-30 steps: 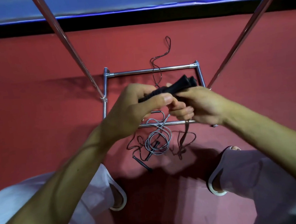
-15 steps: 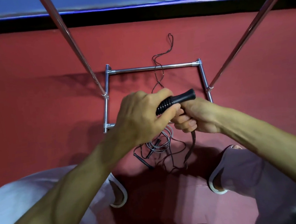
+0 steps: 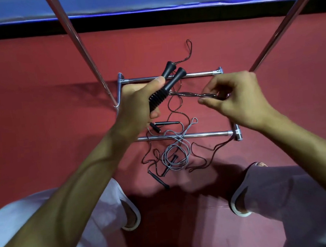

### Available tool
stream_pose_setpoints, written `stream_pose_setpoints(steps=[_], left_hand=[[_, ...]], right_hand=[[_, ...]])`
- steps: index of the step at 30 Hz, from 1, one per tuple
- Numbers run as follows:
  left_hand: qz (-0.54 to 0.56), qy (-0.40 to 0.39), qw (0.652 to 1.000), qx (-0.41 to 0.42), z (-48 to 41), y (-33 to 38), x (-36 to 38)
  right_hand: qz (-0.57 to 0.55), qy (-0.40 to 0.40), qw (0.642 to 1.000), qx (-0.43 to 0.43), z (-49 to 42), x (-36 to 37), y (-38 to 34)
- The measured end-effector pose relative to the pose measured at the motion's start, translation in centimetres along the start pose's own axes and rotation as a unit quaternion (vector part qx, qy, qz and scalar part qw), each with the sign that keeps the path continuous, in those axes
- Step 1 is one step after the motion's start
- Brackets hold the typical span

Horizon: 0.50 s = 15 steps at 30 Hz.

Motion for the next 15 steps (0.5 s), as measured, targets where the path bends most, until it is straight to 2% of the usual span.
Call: stream_pose_setpoints(steps=[2, 3, 5, 6, 7, 8, 9, 10, 11, 12, 15], left_hand=[[0.025, -0.016, 0.999, -0.046, 0.0, -0.9, 0.0], [0.034, -0.023, 0.997, -0.061, -0.1, -1.2, 0.1], [0.043, -0.028, 0.996, -0.070, -0.2, -1.3, 0.2], [0.041, -0.028, 0.997, -0.061, -0.2, -1.0, 0.2], [0.031, -0.027, 0.998, -0.047, -0.2, -0.6, 0.1], [0.015, -0.026, 0.999, -0.031, -0.2, -0.2, 0.2], [-0.003, -0.024, 1.000, -0.014, -0.2, 0.2, 0.2], [-0.023, -0.021, 0.999, 0.006, -0.1, 0.6, 0.3], [-0.042, -0.019, 0.999, 0.024, 0.0, 0.9, 0.4], [-0.054, -0.017, 0.998, 0.036, 0.0, 1.2, 0.4], [-0.051, -0.023, 0.998, 0.027, 0.0, 1.0, 0.4]], right_hand=[[0.049, 0.021, 0.997, -0.061, 0.2, -1.1, -1.2], [0.048, 0.003, 0.997, -0.068, 0.1, -1.1, -1.4], [-0.047, -0.091, 0.995, 0.005, 0.0, 0.0, -0.4], [-0.145, -0.151, 0.974, 0.090, 0.1, 1.1, 0.5], [-0.259, -0.207, 0.923, 0.197, 0.8, 2.4, 1.5], [-0.354, -0.239, 0.854, 0.297, 1.7, 3.6, 2.2], [-0.416, -0.248, 0.797, 0.361, 2.5, 4.3, 2.6], [-0.443, -0.249, 0.770, 0.387, 2.8, 4.5, 2.7], [-0.437, -0.251, 0.776, 0.379, 2.6, 4.5, 2.9], [-0.402, -0.250, 0.810, 0.345, 2.2, 4.2, 2.8], [-0.250, -0.189, 0.934, 0.172, 0.6, 2.3, 1.2]])
Point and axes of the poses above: each hand's wrist, its own z-axis away from the middle knuckle, its own x-axis out of the palm, y = z × x, the point moved 10 cm from there along -z, towards the middle knuckle, and after that the axes turned 3 degrees about x, right-handed, at the moved point
